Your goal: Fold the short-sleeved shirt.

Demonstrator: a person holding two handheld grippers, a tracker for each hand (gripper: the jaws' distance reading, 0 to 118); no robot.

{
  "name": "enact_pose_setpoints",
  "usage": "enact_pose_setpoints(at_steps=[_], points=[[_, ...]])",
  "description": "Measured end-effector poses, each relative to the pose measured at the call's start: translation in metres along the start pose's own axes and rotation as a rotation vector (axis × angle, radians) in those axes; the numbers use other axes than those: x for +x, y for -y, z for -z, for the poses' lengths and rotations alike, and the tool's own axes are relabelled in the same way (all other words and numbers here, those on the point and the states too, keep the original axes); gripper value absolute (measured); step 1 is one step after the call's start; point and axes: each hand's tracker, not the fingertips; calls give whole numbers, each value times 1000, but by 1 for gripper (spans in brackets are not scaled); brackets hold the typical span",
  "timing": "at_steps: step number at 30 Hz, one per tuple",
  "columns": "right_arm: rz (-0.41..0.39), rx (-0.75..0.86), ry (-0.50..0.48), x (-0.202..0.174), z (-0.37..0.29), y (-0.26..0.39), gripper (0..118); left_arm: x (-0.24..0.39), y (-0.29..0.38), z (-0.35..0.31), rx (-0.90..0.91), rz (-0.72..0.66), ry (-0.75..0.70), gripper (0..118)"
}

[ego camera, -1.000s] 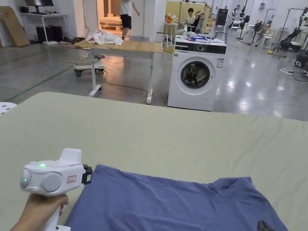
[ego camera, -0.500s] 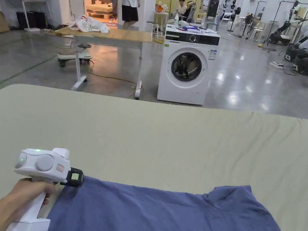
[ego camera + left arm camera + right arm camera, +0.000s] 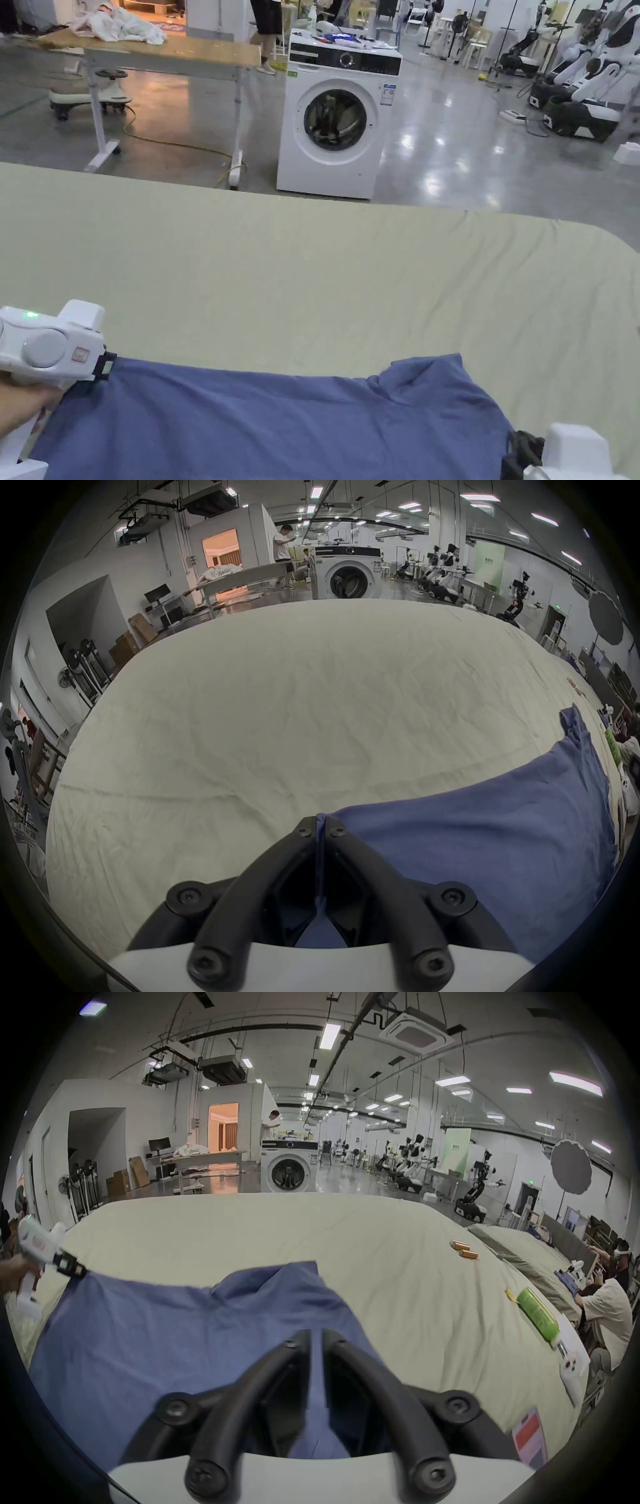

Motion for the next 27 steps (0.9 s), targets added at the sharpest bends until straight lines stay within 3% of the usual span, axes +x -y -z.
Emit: enact_pose_setpoints(at_steps=[5,9,16,19,21,22,24,27], points=[[-48,-127,-27,22,84,-52,57,-3,10,-29,69,-44,16,0],[-26,-264,-78,32,148,-65,59,-6,17,-47,106,-57,21,0],[-22,-488,-70,39,208,-41,59,-18,22,-55,122,-78,23,0],[-16,-445,-67,33,201,-36,47,-21,22,-54,119,-66,17,0],[-33,-431,-76,27,199,-33,15,-20,22,-52,118,-55,14,0],[-59,-428,-68,24,200,-31,7,-20,22,-52,118,-51,11,0],[-80,-421,-60,18,195,-32,4,-18,22,-54,122,-54,9,0],[-14,-357,-58,27,182,-39,2,-21,22,-62,139,-65,10,0]])
